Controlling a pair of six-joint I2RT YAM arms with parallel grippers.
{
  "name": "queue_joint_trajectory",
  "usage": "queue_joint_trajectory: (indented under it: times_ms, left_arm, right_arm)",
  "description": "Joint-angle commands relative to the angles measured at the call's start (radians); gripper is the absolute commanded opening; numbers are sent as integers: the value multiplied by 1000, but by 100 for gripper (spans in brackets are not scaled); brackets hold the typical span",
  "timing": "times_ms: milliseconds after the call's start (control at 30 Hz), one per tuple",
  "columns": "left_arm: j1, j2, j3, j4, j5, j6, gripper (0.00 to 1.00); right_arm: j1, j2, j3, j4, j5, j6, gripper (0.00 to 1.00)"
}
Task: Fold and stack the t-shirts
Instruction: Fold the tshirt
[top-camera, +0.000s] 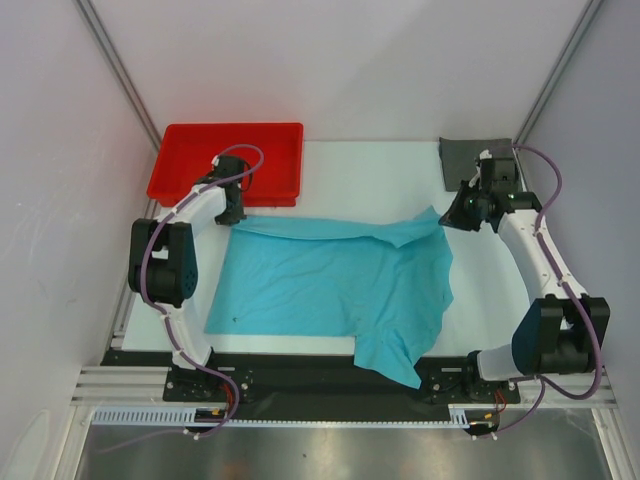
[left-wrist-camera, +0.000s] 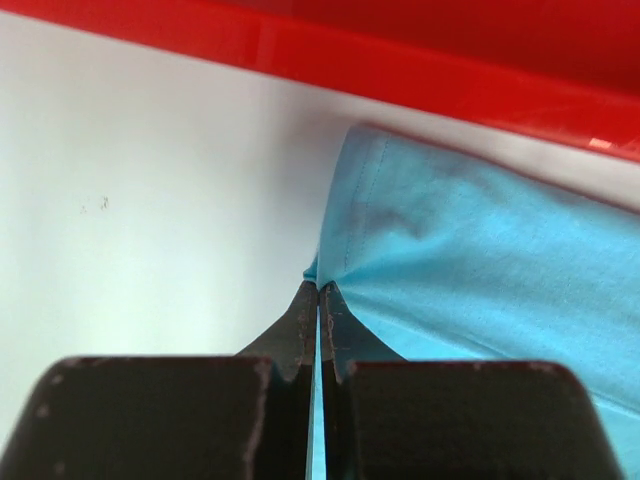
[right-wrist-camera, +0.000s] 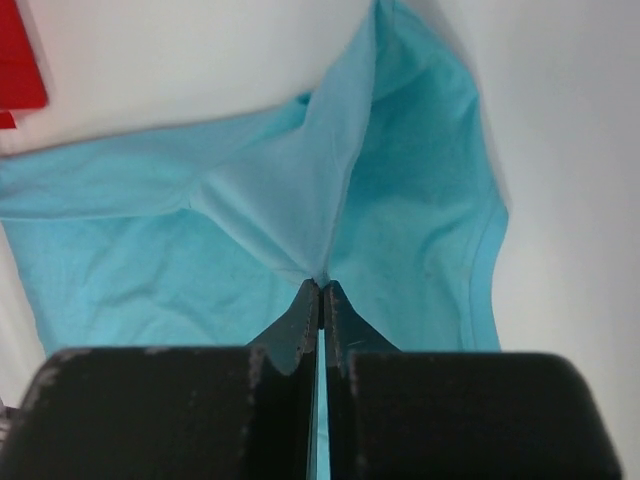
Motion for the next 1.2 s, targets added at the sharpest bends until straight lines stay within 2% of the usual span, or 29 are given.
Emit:
queue_joint_trajectory:
  times_ms: [0,33,333,1167]
  left_arm:
    - [8,-37,11,-59,13,-19,0]
    - [8,-41,1,-64,13,-21,0]
    - [8,-54,-54,-95,24,-33,0]
    - [8,-23,-118,-75,45,-47,0]
  right_arm:
    - [-3,-51,-40,-53,-3,12,0]
    - [-32,-66,-49,-54,-6,12,0]
    - [-40,-106,-120,-65,0,12,0]
    - [-48,-69,-200,-64,31,-4,0]
